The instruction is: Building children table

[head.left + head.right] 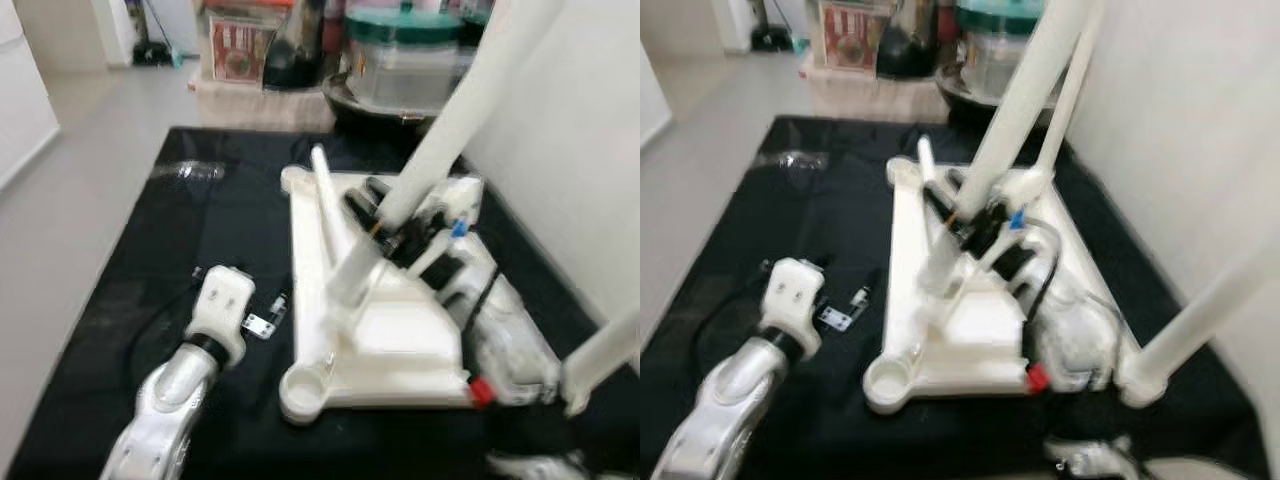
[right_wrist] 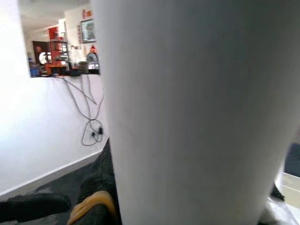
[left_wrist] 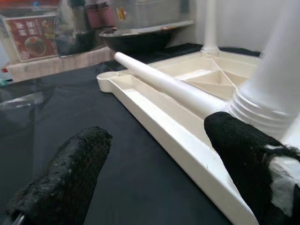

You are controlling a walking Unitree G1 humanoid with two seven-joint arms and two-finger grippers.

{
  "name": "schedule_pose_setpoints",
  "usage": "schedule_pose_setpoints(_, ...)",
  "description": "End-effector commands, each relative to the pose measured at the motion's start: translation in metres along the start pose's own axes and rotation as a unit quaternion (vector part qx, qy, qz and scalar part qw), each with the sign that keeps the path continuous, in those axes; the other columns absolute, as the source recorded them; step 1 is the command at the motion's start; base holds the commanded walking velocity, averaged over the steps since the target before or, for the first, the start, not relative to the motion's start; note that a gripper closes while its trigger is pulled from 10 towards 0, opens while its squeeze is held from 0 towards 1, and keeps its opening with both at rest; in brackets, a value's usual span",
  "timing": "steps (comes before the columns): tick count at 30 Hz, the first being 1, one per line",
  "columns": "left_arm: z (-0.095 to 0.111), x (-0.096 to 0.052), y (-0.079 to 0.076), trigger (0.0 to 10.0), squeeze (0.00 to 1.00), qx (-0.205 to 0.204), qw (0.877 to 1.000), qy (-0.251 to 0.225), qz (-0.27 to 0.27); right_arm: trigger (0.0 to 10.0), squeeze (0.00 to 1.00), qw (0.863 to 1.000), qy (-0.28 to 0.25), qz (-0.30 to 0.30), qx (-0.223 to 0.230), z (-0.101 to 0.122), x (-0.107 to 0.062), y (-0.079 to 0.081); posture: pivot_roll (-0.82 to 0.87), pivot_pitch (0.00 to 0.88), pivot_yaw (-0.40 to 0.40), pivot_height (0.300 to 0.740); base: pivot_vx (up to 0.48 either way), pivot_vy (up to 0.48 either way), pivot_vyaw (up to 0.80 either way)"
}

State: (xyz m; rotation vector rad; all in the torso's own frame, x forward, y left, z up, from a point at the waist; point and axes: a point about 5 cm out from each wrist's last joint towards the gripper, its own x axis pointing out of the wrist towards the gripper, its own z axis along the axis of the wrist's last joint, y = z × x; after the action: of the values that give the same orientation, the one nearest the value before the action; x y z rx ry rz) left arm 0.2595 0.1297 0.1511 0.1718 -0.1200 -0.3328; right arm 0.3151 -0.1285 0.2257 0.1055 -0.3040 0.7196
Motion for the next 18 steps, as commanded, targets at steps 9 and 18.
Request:
schedule_pose_setpoints(9,-0.029,-0.024,0.002,10.0,0.0,0.026,0.996,0.083,0.014,0.0,0.0,0.994,0.013,0.105,-0.007,0.02,-0.002,-0.003,0.08,0.0,-0.095,0.74,0.0,0.0,0.0)
schedule_pose_setpoints(18,-0.053,-0.066,-0.003,10.0,0.0,0.025,0.987,0.157,-0.02,0.0,0.0,0.963,0.043,0.266,0.016,0.023,0.006,0.01,0.11,0.0,-0.113,0.74,0.0,0.0,0.0)
